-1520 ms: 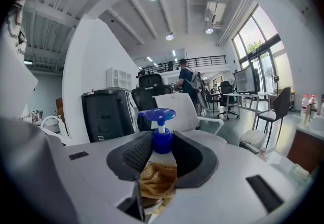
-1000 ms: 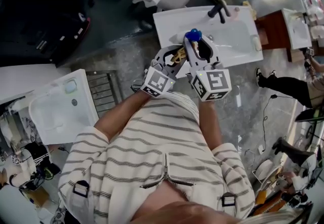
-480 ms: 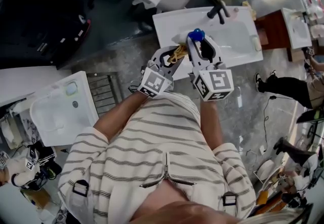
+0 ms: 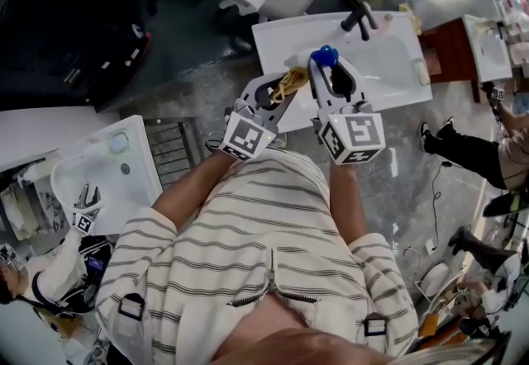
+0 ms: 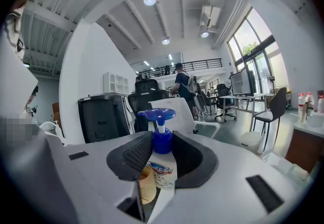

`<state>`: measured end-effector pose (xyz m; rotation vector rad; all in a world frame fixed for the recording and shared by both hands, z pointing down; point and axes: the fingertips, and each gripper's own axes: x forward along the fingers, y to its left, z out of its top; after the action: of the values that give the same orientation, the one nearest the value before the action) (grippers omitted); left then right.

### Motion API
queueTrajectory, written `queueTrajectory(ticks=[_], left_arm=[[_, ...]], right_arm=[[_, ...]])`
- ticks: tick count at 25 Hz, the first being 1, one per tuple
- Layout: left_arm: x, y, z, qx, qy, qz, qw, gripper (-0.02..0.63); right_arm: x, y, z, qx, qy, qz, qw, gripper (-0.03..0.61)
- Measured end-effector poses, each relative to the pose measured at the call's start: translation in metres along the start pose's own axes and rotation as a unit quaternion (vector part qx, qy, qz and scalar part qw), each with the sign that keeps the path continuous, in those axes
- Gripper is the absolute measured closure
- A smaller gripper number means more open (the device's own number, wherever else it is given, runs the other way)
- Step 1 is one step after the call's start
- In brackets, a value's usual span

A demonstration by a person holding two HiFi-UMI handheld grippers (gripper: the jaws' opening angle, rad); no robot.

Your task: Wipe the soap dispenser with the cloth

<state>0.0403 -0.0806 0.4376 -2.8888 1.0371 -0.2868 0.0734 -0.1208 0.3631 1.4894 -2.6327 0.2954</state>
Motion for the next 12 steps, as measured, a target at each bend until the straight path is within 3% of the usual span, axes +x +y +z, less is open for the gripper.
queueTrajectory(ticks=[12], left_arm=[[-0.012,0.013,0.03,0.011,-0.04,0.014,0.9991,0.528]], right_arm=[[-0.001,-0.001,0.003,-0.001,-0.011,-0.001,1.0,0.453]])
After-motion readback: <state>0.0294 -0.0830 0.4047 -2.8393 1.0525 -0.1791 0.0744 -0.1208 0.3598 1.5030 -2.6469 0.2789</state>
